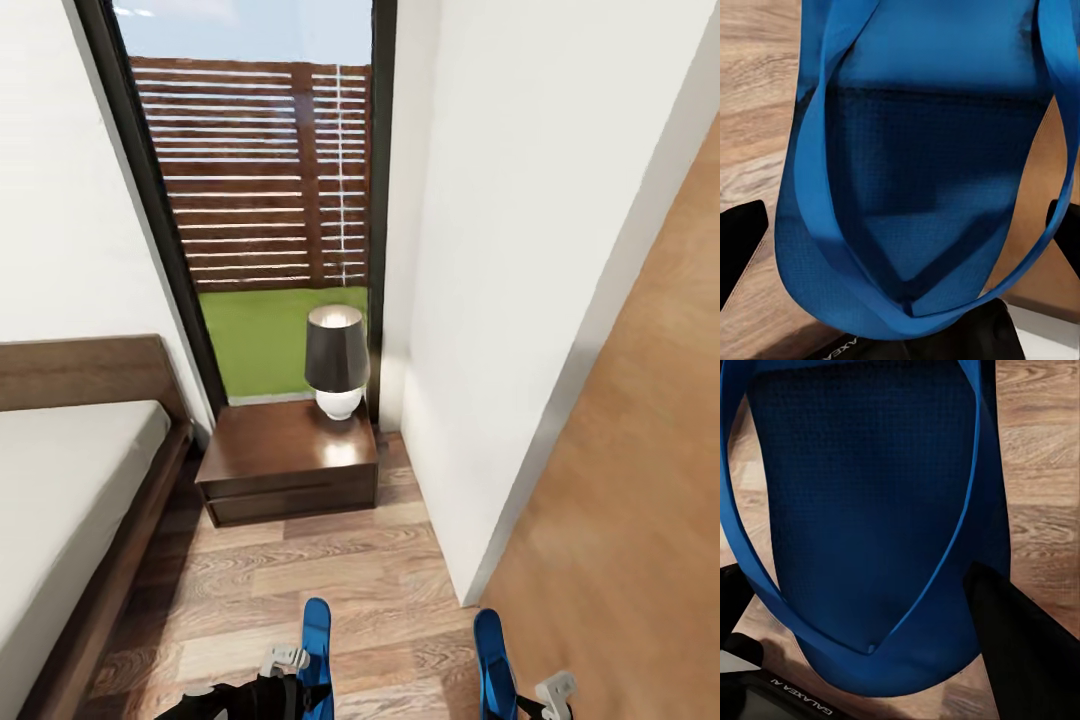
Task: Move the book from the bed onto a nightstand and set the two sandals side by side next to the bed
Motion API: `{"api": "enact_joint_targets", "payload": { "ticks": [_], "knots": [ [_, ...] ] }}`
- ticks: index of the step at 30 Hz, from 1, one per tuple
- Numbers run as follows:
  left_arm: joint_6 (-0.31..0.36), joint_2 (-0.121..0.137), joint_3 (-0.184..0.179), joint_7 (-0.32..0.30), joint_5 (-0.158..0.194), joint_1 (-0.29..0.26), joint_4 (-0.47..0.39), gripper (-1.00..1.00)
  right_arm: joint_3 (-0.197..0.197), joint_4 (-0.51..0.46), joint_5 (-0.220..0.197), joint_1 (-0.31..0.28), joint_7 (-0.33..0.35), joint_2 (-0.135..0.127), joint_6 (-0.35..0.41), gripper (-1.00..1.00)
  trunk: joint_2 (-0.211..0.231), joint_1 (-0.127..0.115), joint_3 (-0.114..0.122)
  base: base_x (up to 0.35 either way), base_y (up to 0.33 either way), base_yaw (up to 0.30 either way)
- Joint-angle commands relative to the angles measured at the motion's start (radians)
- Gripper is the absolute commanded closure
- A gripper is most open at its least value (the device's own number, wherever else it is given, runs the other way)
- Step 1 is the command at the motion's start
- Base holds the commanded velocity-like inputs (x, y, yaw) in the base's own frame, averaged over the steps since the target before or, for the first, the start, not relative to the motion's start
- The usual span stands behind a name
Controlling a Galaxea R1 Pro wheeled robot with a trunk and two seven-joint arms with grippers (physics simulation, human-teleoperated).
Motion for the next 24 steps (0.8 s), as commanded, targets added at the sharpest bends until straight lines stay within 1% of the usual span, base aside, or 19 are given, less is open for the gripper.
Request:
{"api": "enact_joint_targets", "payload": {
  "ticks": [1, 6, 17, 21, 24],
  "knots": [
    [-0.001, 0.001, -0.007, -0.001, 0.009, -0.001, 0.000, 1.00, -0.008, 0.000, 0.009, -0.001, 0.005, 0.001, -0.005, 1.00, -0.001, 0.001, -0.001, 0.288, 0.000, 0.017],
    [-0.001, 0.001, -0.008, -0.001, 0.009, -0.001, 0.000, 1.00, -0.009, 0.000, 0.009, -0.001, 0.005, 0.001, -0.005, 1.00, -0.001, 0.001, -0.001, 0.246, 0.000, 0.181],
    [-0.001, 0.001, -0.007, -0.001, 0.009, -0.001, 0.000, 1.00, -0.009, 0.000, 0.009, -0.001, 0.004, 0.001, -0.005, 1.00, -0.001, 0.001, -0.001, 0.019, 0.000, 0.277],
    [-0.002, 0.001, -0.007, -0.001, 0.009, -0.001, 0.000, 1.00, -0.009, 0.001, 0.011, -0.001, 0.004, 0.001, -0.005, 1.00, -0.001, 0.001, -0.001, 0.029, 0.000, 0.095],
    [-0.002, 0.001, -0.007, -0.001, 0.008, -0.001, 0.000, 1.00, -0.009, 0.003, 0.011, -0.001, 0.004, 0.001, -0.005, 1.00, -0.001, 0.001, -0.001, 0.234, 0.000, 0.011]
  ]
}}
